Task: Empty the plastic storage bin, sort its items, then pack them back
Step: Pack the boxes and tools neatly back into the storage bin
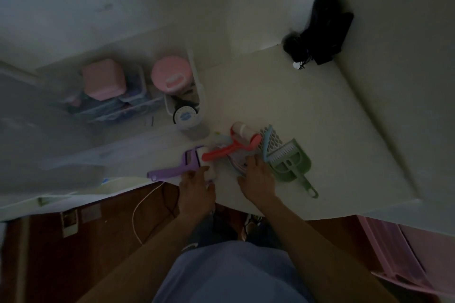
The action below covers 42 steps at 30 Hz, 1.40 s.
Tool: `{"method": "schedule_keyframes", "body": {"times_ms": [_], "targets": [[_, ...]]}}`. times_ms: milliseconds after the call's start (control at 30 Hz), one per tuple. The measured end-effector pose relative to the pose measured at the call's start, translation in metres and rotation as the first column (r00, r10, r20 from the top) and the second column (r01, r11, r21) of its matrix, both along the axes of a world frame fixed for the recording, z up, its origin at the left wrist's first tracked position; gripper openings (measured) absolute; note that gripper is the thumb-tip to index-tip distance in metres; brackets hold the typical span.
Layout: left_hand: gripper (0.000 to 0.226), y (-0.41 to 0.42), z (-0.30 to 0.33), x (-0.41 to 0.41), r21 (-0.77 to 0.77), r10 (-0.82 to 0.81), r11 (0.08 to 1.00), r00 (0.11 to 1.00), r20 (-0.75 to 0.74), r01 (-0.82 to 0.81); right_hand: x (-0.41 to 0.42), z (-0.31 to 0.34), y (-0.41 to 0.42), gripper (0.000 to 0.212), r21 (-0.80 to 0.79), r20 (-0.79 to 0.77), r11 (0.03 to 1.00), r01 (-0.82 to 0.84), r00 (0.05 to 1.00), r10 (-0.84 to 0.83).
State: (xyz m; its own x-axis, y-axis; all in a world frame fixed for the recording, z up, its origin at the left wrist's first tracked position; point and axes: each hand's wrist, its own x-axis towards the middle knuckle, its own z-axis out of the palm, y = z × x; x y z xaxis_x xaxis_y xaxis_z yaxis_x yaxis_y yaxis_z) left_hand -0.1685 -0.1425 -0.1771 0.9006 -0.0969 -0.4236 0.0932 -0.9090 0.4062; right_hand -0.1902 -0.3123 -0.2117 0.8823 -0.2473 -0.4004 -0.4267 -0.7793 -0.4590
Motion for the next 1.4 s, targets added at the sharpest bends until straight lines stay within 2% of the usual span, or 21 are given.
{"method": "schedule_keyframes", "body": {"times_ms": [100, 200, 300, 400, 500, 567, 667, 733, 833, 900, 1033, 1100, 1200, 1300, 1400], "targets": [[0.055, 0.005, -0.002, 0.009, -0.082, 0.001, 0.997, 0.999, -0.051, -0.006, 0.000, -0.003, 0.001, 0.057, -0.003, -0.003, 1.000, 0.004, 1.000, -0.004], [0.057, 0.008, -0.005, 0.018, -0.086, -0.028, 0.996, 0.999, -0.029, 0.025, -0.006, 0.001, 0.003, 0.048, 0.031, 0.113, 0.999, 0.030, 0.993, -0.033], [0.049, 0.011, -0.003, 0.022, -0.125, -0.003, 0.992, 1.000, 0.023, 0.006, -0.018, 0.012, -0.007, 0.037, 0.061, 0.234, 0.980, 0.187, 0.952, -0.196], [0.042, 0.012, -0.002, 0.023, -0.148, 0.045, 0.988, 0.998, 0.051, -0.037, -0.022, 0.019, -0.025, 0.038, 0.119, 0.240, 0.933, 0.340, 0.902, -0.359], [0.039, 0.014, -0.003, 0.027, -0.164, 0.049, 0.986, 0.995, 0.082, -0.035, -0.011, 0.023, -0.033, 0.045, 0.170, 0.254, 0.906, 0.387, 0.871, -0.420], [0.041, 0.015, -0.004, 0.030, -0.174, 0.043, 0.984, 0.995, 0.091, -0.026, 0.002, 0.027, -0.029, 0.057, 0.162, 0.275, 0.935, 0.316, 0.895, -0.351], [0.049, 0.016, 0.000, 0.034, -0.176, 0.053, 0.984, 0.995, 0.087, -0.037, 0.025, 0.028, -0.016, 0.067, 0.024, 0.222, 0.989, 0.147, 0.964, -0.149], [0.058, 0.016, 0.001, 0.039, -0.151, 0.031, 0.988, 0.993, 0.112, -0.014, 0.035, 0.021, -0.009, 0.058, -0.021, 0.127, 0.993, 0.119, 0.985, -0.116], [0.061, 0.015, 0.002, 0.046, -0.186, 0.005, 0.982, 0.994, 0.106, 0.015, 0.042, 0.014, -0.008, 0.045, -0.024, 0.107, 0.981, 0.193, 0.976, -0.189], [0.053, 0.012, 0.004, 0.051, -0.254, 0.012, 0.967, 0.997, 0.078, 0.009, 0.041, 0.016, -0.008, 0.042, 0.015, 0.153, 0.976, 0.217, 0.964, -0.217], [0.026, 0.002, 0.015, 0.057, -0.286, 0.021, 0.958, 0.987, 0.161, 0.026, 0.039, 0.031, -0.013, 0.026, 0.069, 0.390, 0.971, 0.230, 0.889, -0.238], [0.023, -0.002, 0.030, 0.057, -0.334, 0.006, 0.941, 0.982, 0.189, 0.059, 0.037, 0.044, -0.020, 0.035, 0.115, 0.477, 0.967, 0.225, 0.842, -0.253], [0.007, 0.005, 0.050, 0.054, -0.397, -0.003, 0.915, 0.985, 0.173, 0.072, 0.026, 0.062, -0.026, 0.058, 0.242, 0.539, 0.958, 0.156, 0.799, -0.266], [0.025, 0.022, 0.060, 0.058, -0.463, 0.076, 0.886, 0.994, 0.074, -0.034, 0.021, 0.069, -0.009, 0.069, 0.241, 0.498, 0.970, -0.013, 0.860, -0.113], [0.023, 0.036, 0.071, 0.063, -0.556, 0.167, 0.819, 0.986, -0.006, -0.142, 0.036, 0.065, 0.022, 0.064, 0.103, 0.443, 0.975, -0.196, 0.887, 0.131]]}}
